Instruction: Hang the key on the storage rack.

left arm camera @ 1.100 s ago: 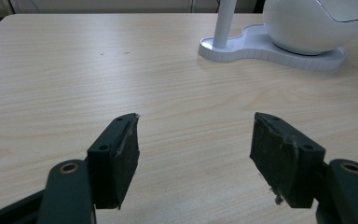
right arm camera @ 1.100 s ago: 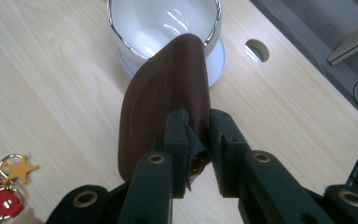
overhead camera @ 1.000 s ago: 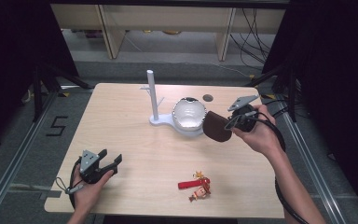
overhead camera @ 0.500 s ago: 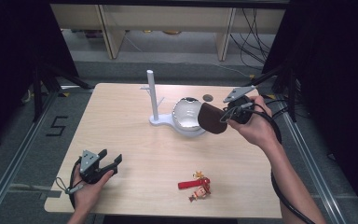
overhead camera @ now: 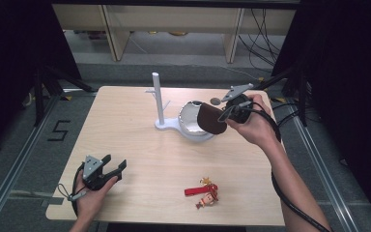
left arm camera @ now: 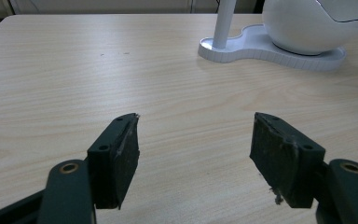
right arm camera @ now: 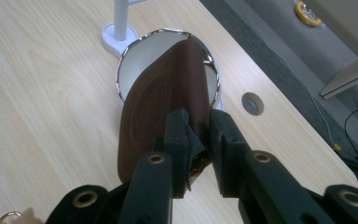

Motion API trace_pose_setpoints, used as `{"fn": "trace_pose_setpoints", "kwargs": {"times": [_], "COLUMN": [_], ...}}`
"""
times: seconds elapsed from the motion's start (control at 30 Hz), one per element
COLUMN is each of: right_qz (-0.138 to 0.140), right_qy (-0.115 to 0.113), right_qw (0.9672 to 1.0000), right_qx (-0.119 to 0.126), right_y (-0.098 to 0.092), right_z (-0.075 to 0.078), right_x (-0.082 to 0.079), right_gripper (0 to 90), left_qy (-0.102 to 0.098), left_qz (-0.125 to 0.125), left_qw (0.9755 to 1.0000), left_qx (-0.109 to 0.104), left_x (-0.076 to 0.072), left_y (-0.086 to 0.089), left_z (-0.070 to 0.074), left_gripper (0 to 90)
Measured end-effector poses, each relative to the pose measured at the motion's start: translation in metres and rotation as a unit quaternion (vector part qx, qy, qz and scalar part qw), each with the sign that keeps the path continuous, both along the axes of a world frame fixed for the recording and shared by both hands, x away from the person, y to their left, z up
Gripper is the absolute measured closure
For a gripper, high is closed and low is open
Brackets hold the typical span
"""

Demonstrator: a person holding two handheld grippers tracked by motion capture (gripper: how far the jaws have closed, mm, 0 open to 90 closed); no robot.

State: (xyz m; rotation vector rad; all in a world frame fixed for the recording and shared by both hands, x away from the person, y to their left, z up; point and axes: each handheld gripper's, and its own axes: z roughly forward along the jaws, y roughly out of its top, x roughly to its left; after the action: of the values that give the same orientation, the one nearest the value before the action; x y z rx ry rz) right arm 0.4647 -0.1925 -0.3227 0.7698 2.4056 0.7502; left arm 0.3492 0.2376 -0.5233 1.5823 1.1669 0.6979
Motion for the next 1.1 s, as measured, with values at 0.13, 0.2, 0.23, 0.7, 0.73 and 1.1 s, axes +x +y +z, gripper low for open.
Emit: {"fn": "trace_pose_setpoints", "kwargs": {"times": [0.13, 0.2, 0.23, 0.7, 0.73, 1.1], "right_qz": [0.0, 0.0, -0.001, 0.008, 0.01, 0.017], "right_qy": [-0.005, -0.001, -0.008, -0.003, 0.002, 0.004], "right_qw": [1.0, 1.0, 1.0, 1.0, 0.9999, 0.9997], "right_qx": [0.003, 0.005, 0.003, 0.002, 0.0, -0.014], "right_y": [0.005, 0.009, 0.009, 0.029, 0.031, 0.043], "right_z": [0.0, 0.0, 0.0, -0.009, -0.01, -0.02], "right_x": [0.004, 0.006, 0.007, 0.024, 0.026, 0.038], "right_gripper": [78.9, 78.9, 78.9, 78.8, 78.8, 78.7], "left_qy": [-0.001, -0.001, 0.001, 0.002, 0.004, 0.004], "left_qz": [0.0, 0.0, 0.002, 0.001, 0.002, 0.002], "left_qw": [1.0, 1.0, 1.0, 1.0, 1.0, 1.0], "left_qx": [0.0, 0.001, 0.0, 0.0, 0.002, 0.003], "left_x": [0.0, 0.0, -0.001, -0.001, -0.002, -0.002], "left_y": [-0.001, -0.001, -0.001, -0.001, -0.001, -0.001], "left_z": [0.0, 0.0, 0.0, 0.0, 0.0, 0.0], "left_gripper": [31.7, 31.6, 31.7, 31.7, 31.7, 31.7]}}
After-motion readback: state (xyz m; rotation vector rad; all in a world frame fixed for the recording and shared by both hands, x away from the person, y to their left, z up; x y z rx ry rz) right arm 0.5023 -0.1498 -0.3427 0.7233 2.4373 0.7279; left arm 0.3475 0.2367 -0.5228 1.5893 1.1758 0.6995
